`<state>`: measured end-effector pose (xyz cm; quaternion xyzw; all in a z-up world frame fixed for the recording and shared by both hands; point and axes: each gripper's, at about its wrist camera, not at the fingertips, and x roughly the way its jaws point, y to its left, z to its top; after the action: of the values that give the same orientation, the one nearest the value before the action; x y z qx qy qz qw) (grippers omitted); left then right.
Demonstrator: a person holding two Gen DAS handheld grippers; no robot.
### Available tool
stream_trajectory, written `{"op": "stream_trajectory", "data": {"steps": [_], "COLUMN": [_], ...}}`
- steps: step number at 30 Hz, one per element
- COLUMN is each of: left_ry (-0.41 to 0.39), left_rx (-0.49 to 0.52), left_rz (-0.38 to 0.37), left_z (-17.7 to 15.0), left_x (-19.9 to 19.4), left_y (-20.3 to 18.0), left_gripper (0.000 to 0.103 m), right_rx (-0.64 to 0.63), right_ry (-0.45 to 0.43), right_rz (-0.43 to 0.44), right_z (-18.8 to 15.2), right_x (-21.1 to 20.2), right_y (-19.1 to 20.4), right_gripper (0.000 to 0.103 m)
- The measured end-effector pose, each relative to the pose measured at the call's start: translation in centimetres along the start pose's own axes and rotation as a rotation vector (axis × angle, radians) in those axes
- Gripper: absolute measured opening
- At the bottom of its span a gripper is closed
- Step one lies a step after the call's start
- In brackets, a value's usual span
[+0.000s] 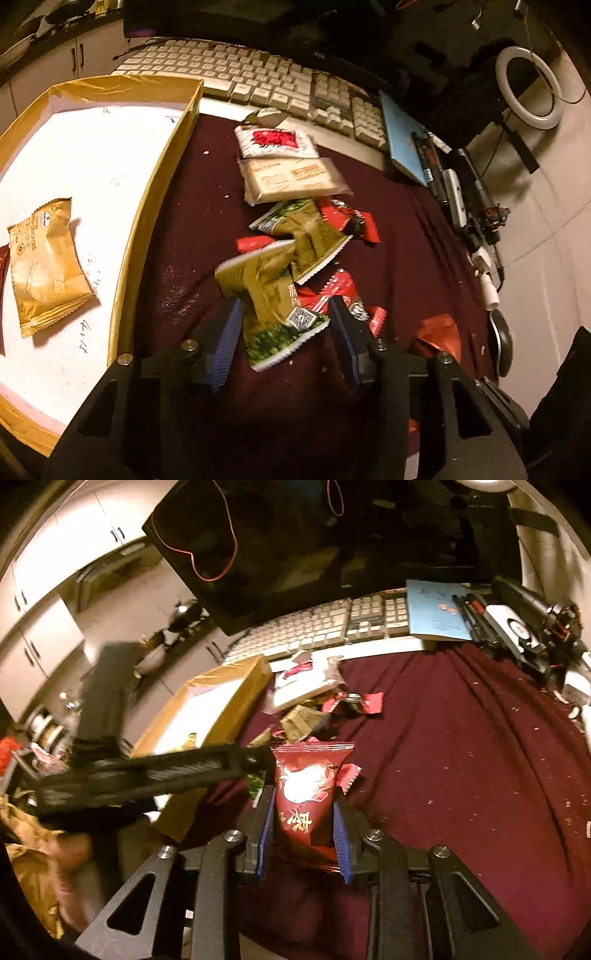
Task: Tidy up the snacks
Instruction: 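Grasp a red candy bag with the right tool while the left tool grasps a green packet, then carry both packets over the box and release them inside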
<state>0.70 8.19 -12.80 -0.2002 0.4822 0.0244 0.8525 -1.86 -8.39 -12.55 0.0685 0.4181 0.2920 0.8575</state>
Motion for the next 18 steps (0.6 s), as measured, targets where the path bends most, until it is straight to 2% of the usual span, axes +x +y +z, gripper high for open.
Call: {"op": "stream_trajectory", "data": {"steps": [5,8,14,18], "left_ry": [-0.04,-0.058,-0.092,-0.134], "left_rx": [0.063,0.076,0.055,0.03], "left_rz": [0.03,0.032,-0.011,-0.067], "left_z": [-0.9,-1.3,-1.5,-2.0], "left_x": [-0.5,-1.1,-2.1,-4.2], "left_y": [-0.7,-0.9,-0.4,0.2], "left_gripper": [0.04,0.036,0.033,0.033], "right_rx": [0.078,0.129,0.173,0.164], "right_ry": [0.052,0.081,0.041,0.001], "right_rz": [0.071,0.054,0.014,0.016], "right_z": [0.3,0.3,0.5,0.8], "right_x": [1.1,1.7,1.0,0.2], "right_y": [-1.8,-3.2,-4.3,-3.8], "right_gripper": [0.029,0.029,0.029,0.029]}}
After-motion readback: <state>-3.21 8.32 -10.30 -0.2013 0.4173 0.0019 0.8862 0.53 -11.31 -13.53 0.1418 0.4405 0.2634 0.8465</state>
